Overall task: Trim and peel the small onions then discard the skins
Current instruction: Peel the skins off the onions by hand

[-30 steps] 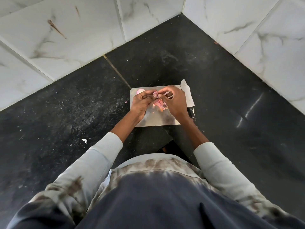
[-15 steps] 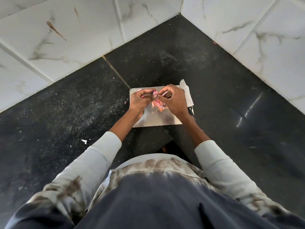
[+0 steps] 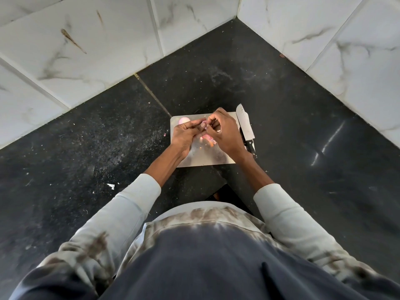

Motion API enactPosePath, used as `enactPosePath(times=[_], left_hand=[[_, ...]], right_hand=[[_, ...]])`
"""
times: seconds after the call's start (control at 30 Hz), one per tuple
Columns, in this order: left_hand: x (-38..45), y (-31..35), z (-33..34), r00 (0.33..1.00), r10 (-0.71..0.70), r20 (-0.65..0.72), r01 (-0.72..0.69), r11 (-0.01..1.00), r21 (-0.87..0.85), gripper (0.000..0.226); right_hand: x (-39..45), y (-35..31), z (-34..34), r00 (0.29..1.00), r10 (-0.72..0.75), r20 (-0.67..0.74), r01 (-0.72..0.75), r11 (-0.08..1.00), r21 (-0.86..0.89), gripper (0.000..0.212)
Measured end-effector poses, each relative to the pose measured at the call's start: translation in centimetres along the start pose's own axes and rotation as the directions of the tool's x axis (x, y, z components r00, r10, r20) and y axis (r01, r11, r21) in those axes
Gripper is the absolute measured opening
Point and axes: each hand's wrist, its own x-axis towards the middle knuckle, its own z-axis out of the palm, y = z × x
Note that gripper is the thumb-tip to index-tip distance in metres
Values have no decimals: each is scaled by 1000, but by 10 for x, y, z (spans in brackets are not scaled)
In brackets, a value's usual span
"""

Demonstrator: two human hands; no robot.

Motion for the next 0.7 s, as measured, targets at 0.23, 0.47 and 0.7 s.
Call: enactPosePath(times=[0.23, 0.47, 0.7], left_hand=[[-4, 1, 5, 997, -73, 17, 75, 984, -162, 24], [-4, 5, 8, 995, -99, 24, 102, 956, -275, 17], [-5, 9, 7, 998, -56, 28, 61, 964, -259, 23]], right_hand=[[-3, 1, 2, 1000, -15, -12, 15, 1000, 1, 10], [-1, 0, 2, 997, -24, -67, 28, 998, 64, 10], [3, 2, 7, 978, 163, -127, -141, 976, 163, 11]])
